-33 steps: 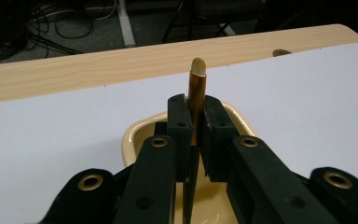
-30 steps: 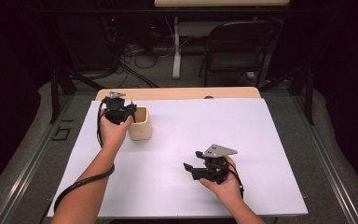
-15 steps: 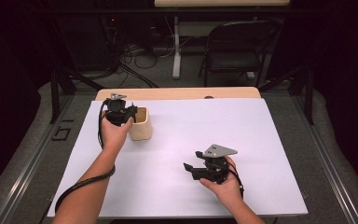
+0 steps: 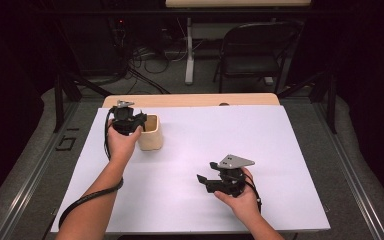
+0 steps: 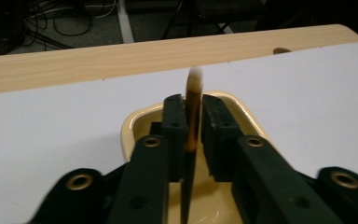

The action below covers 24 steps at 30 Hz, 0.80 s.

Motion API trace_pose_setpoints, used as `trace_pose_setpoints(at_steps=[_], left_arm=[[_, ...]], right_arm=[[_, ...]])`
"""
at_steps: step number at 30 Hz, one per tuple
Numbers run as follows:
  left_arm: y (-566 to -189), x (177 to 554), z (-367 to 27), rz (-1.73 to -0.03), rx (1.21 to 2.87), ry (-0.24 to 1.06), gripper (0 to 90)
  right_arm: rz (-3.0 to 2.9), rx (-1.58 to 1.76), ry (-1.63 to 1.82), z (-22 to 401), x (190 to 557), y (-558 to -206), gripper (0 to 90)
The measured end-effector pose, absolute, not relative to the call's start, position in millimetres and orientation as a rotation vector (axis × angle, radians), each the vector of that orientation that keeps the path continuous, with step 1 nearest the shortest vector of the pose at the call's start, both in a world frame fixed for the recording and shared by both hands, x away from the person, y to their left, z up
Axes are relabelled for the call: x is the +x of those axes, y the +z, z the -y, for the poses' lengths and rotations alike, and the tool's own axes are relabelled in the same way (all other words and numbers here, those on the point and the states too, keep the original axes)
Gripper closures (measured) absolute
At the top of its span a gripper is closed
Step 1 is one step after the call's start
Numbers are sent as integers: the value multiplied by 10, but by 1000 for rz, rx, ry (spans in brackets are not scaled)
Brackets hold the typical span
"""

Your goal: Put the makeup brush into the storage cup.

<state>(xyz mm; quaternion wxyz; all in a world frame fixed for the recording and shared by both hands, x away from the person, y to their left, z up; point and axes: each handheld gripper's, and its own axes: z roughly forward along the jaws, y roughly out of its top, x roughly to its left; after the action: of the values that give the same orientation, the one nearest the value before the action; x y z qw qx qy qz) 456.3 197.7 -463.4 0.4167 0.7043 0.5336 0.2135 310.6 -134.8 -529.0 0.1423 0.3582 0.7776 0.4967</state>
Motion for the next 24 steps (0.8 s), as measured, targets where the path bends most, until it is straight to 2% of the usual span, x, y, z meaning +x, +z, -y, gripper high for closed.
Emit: trace_pose_setpoints(at_steps=[4, 8, 17, 24], left_arm=[[-4616, 4528, -1993, -1328, 1740, 554, 549], [-4594, 4462, -2029, -1302, 1717, 554, 415], [-4568, 4304, -2135, -1257, 1742, 541, 358], [-4588, 4145, -2253, -1226, 1786, 522, 358]], right_arm=[[-2244, 1030, 1433, 1353, 3108, -5288, 334], [-2240, 1031, 1433, 1349, 3108, -5285, 334], [-2244, 1026, 1419, 1333, 3108, -5280, 333], [-2250, 1023, 1412, 1324, 3118, -5269, 333]])
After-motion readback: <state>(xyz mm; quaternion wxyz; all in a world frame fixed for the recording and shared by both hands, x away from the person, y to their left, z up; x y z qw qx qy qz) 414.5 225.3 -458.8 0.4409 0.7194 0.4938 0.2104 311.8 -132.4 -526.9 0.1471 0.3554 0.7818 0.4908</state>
